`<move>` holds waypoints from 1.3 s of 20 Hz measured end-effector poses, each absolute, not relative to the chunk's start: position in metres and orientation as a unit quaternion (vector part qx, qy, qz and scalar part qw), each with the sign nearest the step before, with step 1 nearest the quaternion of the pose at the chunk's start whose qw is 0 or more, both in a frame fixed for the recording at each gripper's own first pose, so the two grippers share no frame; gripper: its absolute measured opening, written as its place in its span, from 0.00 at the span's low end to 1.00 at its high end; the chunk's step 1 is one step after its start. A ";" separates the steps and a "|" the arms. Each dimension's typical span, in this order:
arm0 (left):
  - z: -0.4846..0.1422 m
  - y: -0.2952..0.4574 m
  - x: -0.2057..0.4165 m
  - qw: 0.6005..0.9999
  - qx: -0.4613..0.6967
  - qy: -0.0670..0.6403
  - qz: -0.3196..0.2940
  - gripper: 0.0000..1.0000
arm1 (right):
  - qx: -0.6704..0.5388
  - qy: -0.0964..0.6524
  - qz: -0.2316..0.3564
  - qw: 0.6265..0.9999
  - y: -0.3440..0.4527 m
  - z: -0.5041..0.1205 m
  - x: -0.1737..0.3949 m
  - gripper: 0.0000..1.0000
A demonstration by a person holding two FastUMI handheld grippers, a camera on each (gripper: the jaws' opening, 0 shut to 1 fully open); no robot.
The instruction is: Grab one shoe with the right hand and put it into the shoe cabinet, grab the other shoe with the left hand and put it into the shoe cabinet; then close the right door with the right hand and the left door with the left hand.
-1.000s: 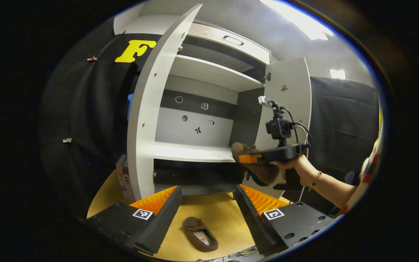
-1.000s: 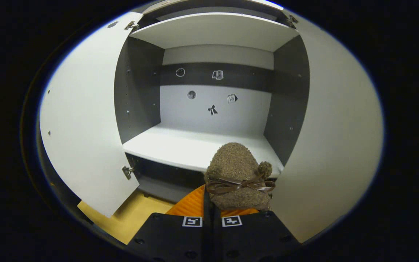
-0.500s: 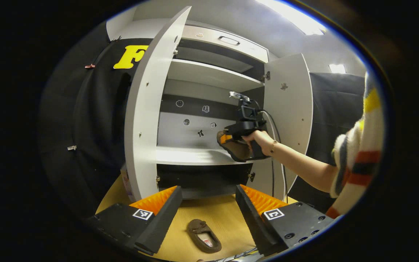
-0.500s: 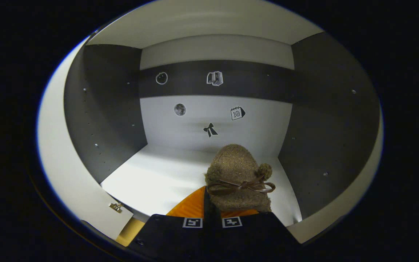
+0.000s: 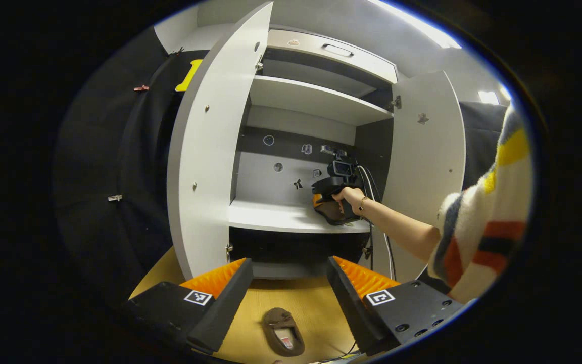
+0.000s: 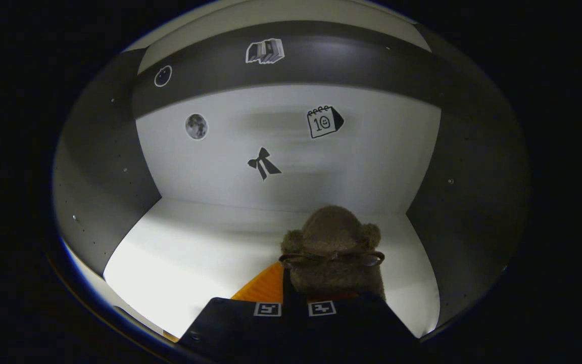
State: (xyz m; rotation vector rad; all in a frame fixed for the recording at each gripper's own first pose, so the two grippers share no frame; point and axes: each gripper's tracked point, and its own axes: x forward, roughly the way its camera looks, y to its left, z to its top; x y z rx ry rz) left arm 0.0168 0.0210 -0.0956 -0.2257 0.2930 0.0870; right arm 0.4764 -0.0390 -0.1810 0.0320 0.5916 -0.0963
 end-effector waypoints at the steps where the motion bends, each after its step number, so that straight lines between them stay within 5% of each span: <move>1: -0.097 0.021 0.018 0.981 -0.114 0.148 0.048 0.94 | 0.024 0.302 -0.043 0.952 -0.037 -0.186 0.474 0.04; 3: -0.095 0.018 0.021 0.981 -0.119 0.145 0.049 0.95 | 0.033 0.305 -0.026 0.951 -0.031 -0.187 0.471 0.12; 6: -0.090 0.012 0.024 0.983 -0.111 0.140 0.042 0.94 | 0.020 0.303 -0.008 0.953 -0.017 -0.184 0.461 0.58; 10: -0.086 0.012 0.015 0.986 -0.092 0.136 0.039 0.94 | 0.006 0.273 0.002 0.962 0.000 -0.159 0.434 0.98; 16: -0.101 0.010 -0.007 0.985 -0.107 0.131 0.022 0.94 | 0.003 0.207 0.016 0.978 0.004 -0.113 0.358 0.99; 26: -0.244 -0.016 -0.025 0.966 -0.145 0.212 -0.027 0.94 | 0.000 0.021 0.019 1.000 -0.009 -0.033 0.159 0.98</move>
